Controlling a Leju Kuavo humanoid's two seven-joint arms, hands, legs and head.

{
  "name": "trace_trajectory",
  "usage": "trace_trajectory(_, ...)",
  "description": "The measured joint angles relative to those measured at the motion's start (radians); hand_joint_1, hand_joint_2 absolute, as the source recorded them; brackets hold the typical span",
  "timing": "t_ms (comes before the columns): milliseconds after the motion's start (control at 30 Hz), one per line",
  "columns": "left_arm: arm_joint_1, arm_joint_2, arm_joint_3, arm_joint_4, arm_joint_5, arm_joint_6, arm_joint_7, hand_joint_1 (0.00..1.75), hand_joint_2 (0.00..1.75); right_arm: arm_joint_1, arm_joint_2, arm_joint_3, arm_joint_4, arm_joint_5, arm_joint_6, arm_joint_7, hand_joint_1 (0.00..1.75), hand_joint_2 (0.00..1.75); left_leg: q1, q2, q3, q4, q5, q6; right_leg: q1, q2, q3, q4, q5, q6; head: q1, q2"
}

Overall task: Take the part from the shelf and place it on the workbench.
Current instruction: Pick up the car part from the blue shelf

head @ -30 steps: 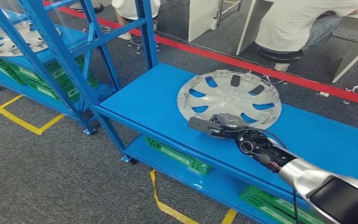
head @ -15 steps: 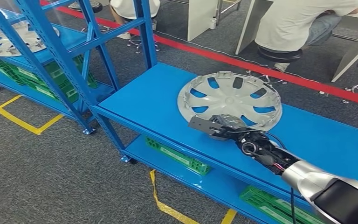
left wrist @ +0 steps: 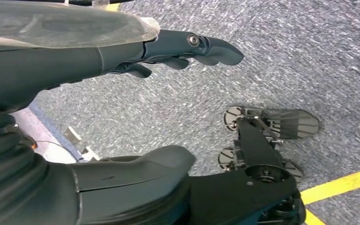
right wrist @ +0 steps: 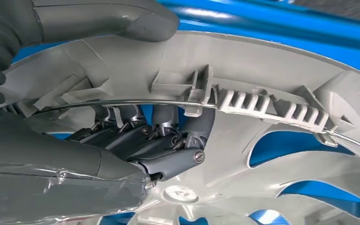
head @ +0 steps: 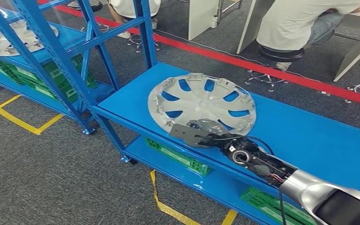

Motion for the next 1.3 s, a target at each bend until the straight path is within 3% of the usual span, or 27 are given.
trace_trajectory(700, 0.005, 0.001, 0.0, 0.0, 0.0, 0.001, 0.002, 0.0, 1.75, 0.034, 0.0, 0.007, -0.14, -0.047, -0.03, -0.026, 1.73, 1.75, 0.0, 0.0, -0.002, 0.0, 0.0, 0.0, 0.0, 0.0, -0.003, 0.0, 0.0, 0.0, 0.0, 0.0)
trace_trajectory(833, 0.006, 0.001, 0.0, 0.0, -0.002, 0.001, 0.002, 0.0, 1.75, 0.051, 0.0, 0.002, -0.155, -0.028, -0.109, -0.039, 1.73, 1.75, 0.0, 0.0, -0.003, 0.0, 0.0, 0.0, 0.0, 0.0, -0.003, 0.0, 0.0, 0.0, 0.0, 0.0)
trace_trajectory(1033, 0.005, 0.001, 0.0, 0.0, -0.018, 0.006, 0.002, 0.0, 1.75, 0.12, 0.0, -0.055, -0.227, -0.084, -0.335, -0.188, 1.73, 1.75, 0.0, 0.0, -0.003, 0.0, -0.001, -0.001, 0.0, 0.0, -0.004, 0.0, 0.0, 0.0, 0.0, 0.0)
trace_trajectory(1300, 0.006, 0.0, 0.0, 0.0, -0.02, 0.01, 0.004, 0.0, 1.75, 0.216, 0.002, -0.111, -0.369, -0.257, -0.501, -0.434, 1.73, 1.75, 0.0, 0.0, -0.004, 0.0, -0.001, -0.001, 0.0, 0.0, -0.004, 0.0, -0.001, 0.0, 0.0, 0.0)
